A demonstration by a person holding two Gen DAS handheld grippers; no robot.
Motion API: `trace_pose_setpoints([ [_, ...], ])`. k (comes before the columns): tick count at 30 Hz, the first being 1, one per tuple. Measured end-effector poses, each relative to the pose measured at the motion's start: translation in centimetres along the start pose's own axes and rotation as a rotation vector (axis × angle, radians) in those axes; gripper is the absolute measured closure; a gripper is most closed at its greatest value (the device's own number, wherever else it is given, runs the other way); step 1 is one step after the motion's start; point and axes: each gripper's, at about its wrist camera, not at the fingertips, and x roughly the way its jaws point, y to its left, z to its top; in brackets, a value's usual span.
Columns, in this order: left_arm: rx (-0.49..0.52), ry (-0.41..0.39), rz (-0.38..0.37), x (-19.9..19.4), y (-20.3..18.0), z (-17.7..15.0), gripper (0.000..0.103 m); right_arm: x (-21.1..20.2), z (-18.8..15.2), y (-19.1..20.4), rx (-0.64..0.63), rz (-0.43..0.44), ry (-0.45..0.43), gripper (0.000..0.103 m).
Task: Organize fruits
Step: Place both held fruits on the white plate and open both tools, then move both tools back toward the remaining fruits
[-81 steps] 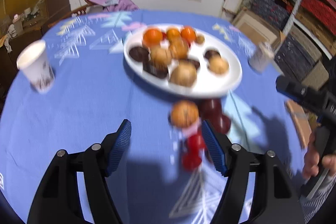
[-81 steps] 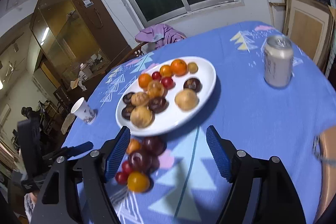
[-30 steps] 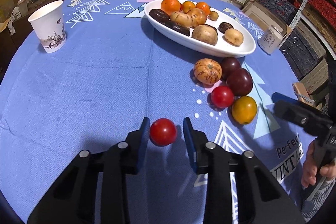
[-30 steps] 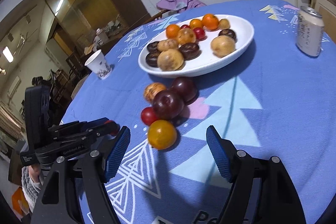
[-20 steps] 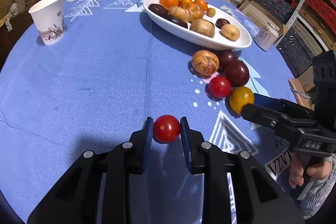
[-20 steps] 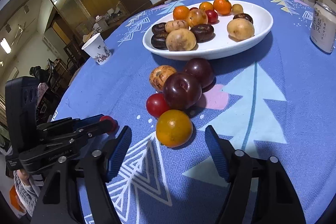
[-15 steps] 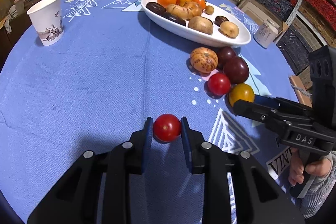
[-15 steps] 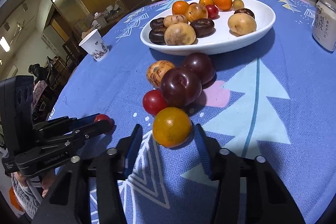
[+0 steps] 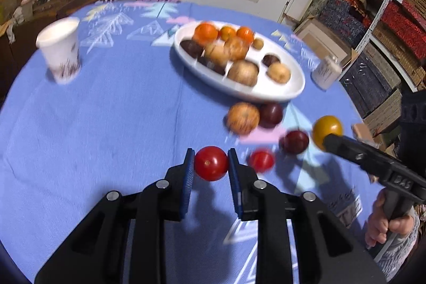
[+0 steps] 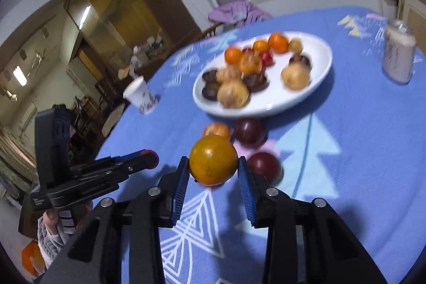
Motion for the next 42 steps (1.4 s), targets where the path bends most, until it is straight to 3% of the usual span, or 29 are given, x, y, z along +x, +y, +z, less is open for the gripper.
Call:
trace_pose_setpoints([
  [6,0.045,-0.046,-0.003,0.6,-3.4,6.4,0.079,-2.7,6.6,-1.4,0.027,-0.054,-0.112,0.065],
  [11,0.074,-0.02,-0.03,4.0,-6.3,9.9,0.079,-0.4,10.1,-3.0,0.043,-0.092,-0.139,0.065],
  [20,0.129,0.095,-0.054,11.9,-8.8,10.2,0.079,9.5,14.0,-7.1,0.068,-0.193,-0.016,0.066],
  [27,0.139,0.114,-0.076,13.8,-9.2,9.8,0.078,13.9,14.3,-7.8,0.05,-0.222,0.061,0.065],
  [31,0.126,0.122,-0.094,13.7,-9.0,9.5,0.075,13.2,14.2,-8.3,0.097,-0.203,0.051,0.062],
  [34,0.094,0.099,-0.102,12.1,-8.4,9.3,0.06,10.9,13.8,-8.1,0.121,-0.184,0.008,0.058],
  [36,0.072,0.07,-0.104,10.2,-7.7,9.0,0.056,8.5,13.3,-7.5,0.121,-0.175,-0.029,0.056],
  [38,0.057,0.034,-0.083,8.2,-6.9,8.4,0.049,6.0,12.7,-6.7,0.118,-0.16,-0.063,0.039],
  [39,0.051,0.013,-0.072,7.0,-6.3,7.9,0.043,4.6,12.1,-6.3,0.112,-0.157,-0.084,0.035],
  [42,0.035,-0.029,-0.035,4.2,-4.8,6.0,0.04,0.6,9.5,-4.9,0.076,-0.158,-0.143,0.027],
])
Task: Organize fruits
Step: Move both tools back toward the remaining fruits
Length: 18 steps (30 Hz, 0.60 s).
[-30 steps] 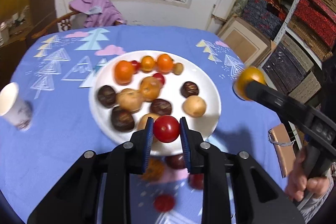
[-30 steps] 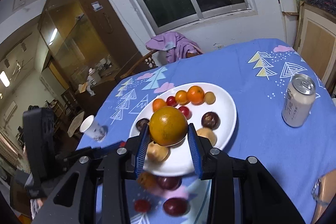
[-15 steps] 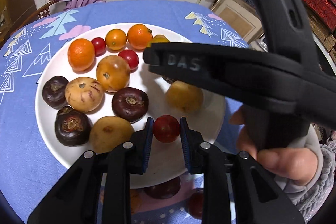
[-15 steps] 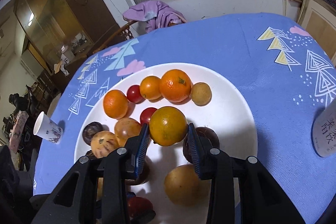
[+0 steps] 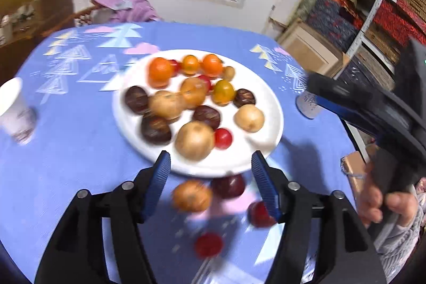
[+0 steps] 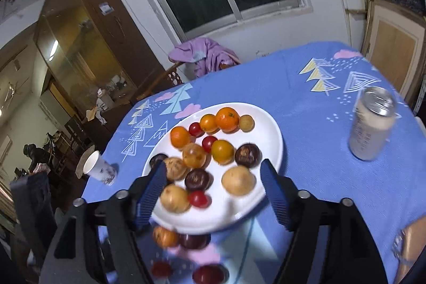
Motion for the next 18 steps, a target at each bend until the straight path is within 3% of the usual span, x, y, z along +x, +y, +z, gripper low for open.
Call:
trace_pose_setpoints([
  [3,-0.012,-0.016,0.059,-1.6,1.4,-2.7,0.035,-2.7,-3.2,-0.5,0.013,0.029,-0.003,0.024],
  [4,-0.019,-0.016,0.08,-1.8,1.8,-3.6,0.034,-3.3,-4.5,-1.1,0.04,0.041,0.002,0.017],
  [8,-0.026,0.014,0.086,-2.1,2.4,-6.0,0.033,-3.8,-7.9,-3.5,0.138,0.032,0.039,0.014],
  [18,0.067,0.006,0.1,-1.6,-0.2,-8.2,0.025,-4.0,-9.2,-4.9,0.207,0.047,0.061,0.014],
])
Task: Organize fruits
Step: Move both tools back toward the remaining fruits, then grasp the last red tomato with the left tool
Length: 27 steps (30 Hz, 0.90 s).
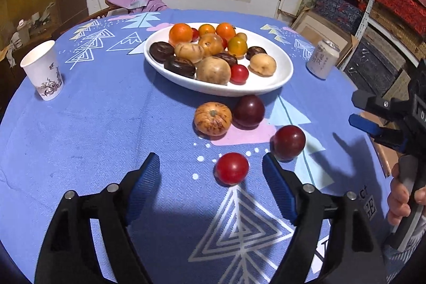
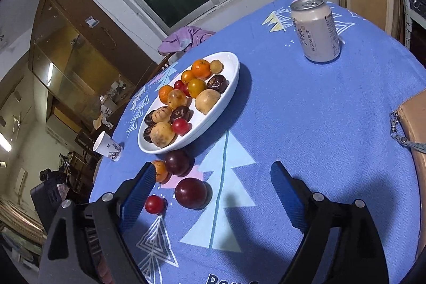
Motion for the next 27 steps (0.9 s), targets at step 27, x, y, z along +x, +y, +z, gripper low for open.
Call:
trace_pose_setpoints([
  [27,-0.04,0.069,-0.013,0.8,2.8,-0.3,0.037,0.3,-0.3,0.7,-0.045,0.003,0.029,0.014],
])
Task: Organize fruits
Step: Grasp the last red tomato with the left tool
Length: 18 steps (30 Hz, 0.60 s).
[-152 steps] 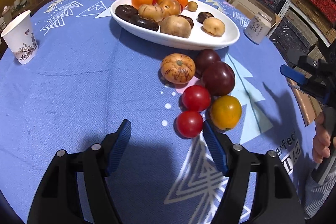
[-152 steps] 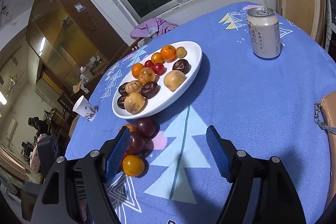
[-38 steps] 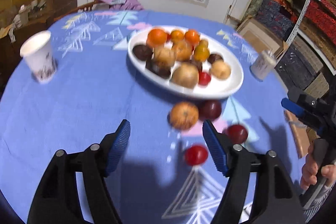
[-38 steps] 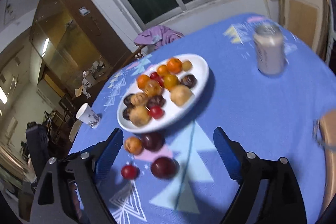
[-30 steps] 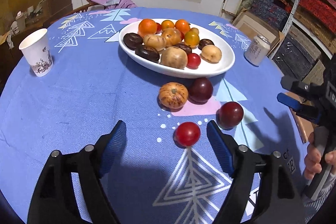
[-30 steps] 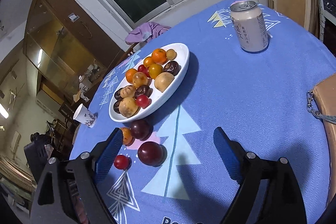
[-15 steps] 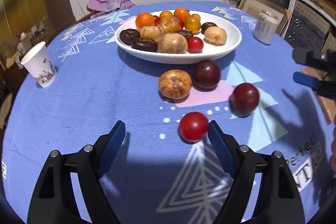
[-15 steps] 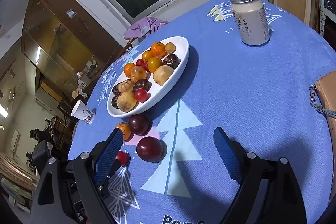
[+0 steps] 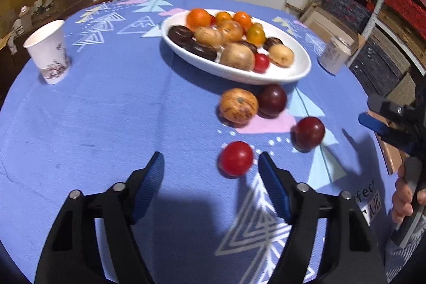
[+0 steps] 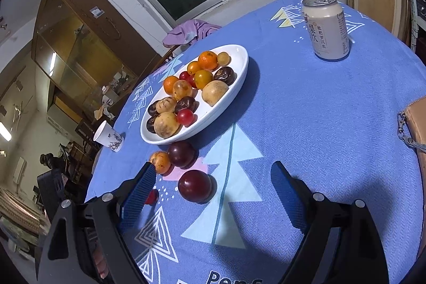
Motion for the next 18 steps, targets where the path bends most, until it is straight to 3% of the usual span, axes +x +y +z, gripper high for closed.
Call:
trace_pose_setpoints([
  [6,0.004,0.047,-0.029,1.4,-1.0,-0.3,0.051,0.2,-0.1,0.3,-0.015,-0.002,0.003,0.014],
  [9,-0.015,0.046,-0.039,1.5,-0.8,-0.3,0.052,0.5,-0.1,0.6,-0.03,-0.005,0.01,0.014],
  [11,-0.037,0.043,-0.062,1.5,-0.5,-0.1,0.061,0.7,-0.2,0.7,-0.038,-0.008,0.016,0.014],
  [18,-0.044,0.052,-0.083,2.1,-0.8,0.1,0.074,2.1,-1.2,1.6,-0.088,-0.02,0.057,0.014],
])
